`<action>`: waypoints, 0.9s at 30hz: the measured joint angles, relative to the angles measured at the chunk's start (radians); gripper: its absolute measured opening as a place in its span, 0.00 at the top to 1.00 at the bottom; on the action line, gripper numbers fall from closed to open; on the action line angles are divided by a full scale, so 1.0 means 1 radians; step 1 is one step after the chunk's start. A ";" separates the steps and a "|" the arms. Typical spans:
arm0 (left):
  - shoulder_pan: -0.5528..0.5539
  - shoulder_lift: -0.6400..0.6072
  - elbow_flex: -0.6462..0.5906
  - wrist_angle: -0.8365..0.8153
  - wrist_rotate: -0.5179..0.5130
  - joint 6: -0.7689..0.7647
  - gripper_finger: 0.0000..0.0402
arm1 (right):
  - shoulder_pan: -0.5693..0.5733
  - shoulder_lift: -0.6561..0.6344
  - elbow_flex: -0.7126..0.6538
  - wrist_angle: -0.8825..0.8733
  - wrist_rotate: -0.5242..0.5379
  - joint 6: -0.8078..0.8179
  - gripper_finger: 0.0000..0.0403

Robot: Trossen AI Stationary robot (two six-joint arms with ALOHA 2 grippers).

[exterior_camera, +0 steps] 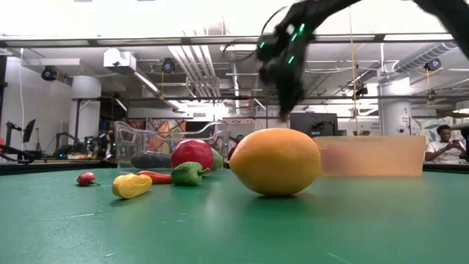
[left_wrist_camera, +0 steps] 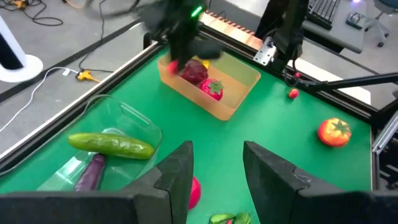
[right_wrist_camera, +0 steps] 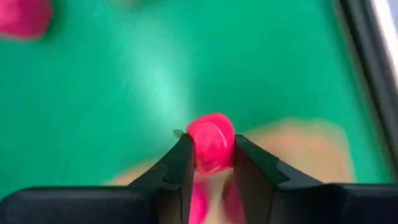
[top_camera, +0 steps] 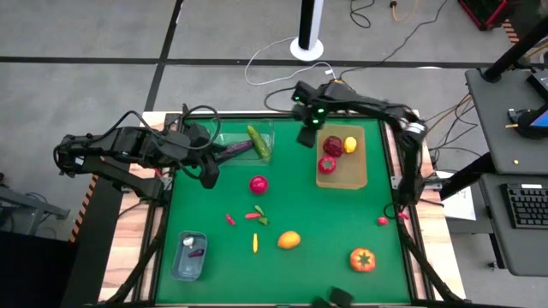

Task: Sort produce into baskets
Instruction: Put the top orange peach into the orange bin, then put the red chili pepper into the blue bin

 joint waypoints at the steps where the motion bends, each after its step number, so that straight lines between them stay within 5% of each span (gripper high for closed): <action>1: 0.000 0.000 0.000 -0.003 0.000 0.000 0.69 | 0.001 -0.035 0.000 -0.071 -0.001 0.041 0.78; 7: 0.000 0.000 0.000 -0.023 0.001 0.010 0.69 | 0.005 -0.219 -0.034 -0.331 0.001 0.330 0.78; 13: 0.000 0.000 0.000 -0.029 0.022 0.011 0.69 | 0.019 -0.378 -0.192 -0.283 0.005 0.506 0.75; 18: 0.000 0.005 0.000 -0.028 0.079 0.010 0.69 | 0.018 -0.454 -0.368 -0.238 0.110 0.558 0.63; 27: 0.000 0.090 0.000 -0.069 0.177 0.007 0.69 | 0.019 -0.524 -0.540 -0.029 0.098 0.670 0.46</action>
